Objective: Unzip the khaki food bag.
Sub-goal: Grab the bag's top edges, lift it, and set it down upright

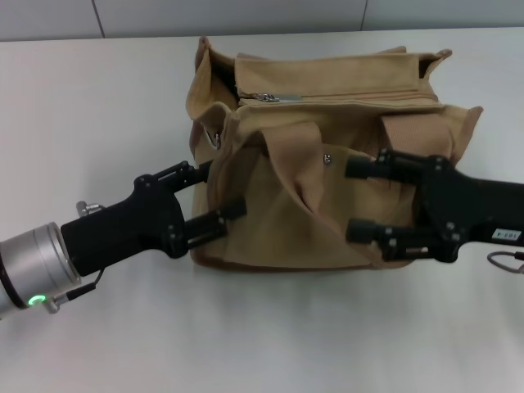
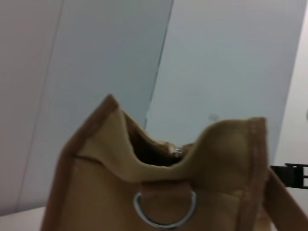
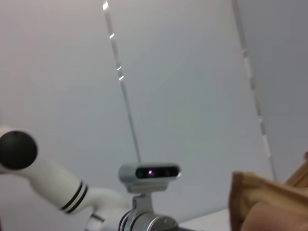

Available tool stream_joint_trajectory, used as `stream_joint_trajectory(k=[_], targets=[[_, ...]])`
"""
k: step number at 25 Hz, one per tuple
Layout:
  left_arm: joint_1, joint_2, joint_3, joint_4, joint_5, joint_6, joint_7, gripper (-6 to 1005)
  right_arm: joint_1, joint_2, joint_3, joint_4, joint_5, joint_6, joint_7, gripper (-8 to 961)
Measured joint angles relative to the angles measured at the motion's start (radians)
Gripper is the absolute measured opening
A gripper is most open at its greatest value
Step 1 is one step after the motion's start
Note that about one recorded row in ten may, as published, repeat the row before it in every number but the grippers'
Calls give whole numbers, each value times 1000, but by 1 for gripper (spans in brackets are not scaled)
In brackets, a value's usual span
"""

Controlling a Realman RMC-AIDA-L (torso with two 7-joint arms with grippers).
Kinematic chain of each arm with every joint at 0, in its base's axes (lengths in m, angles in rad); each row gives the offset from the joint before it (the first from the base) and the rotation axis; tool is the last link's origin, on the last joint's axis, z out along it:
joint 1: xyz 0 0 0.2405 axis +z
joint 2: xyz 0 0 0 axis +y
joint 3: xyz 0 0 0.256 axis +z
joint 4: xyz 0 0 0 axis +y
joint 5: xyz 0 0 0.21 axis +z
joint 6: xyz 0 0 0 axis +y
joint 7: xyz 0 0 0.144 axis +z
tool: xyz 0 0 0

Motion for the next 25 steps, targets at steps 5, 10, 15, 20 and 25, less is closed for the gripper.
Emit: stream_joint_trajectory(k=[5, 10, 15, 20, 25], targets=[[-3, 0, -2, -11, -12, -2, 24, 671, -9, 0, 20, 5, 1, 0, 0, 852], [2, 1, 0, -11, -12, -6, 33, 557, -10, 0, 21, 6, 1, 10, 0, 851], [6, 1, 3, -11, -12, -1, 43, 443, -9, 0, 21, 6, 1, 15, 0, 851], [10, 2, -3, -16, -12, 0, 49, 150, -6, 0, 22, 6, 1, 15, 0, 851], [19, 3, -32, -16, -16, -2, 50, 55, -9, 1, 22, 8, 1, 24, 0, 851]])
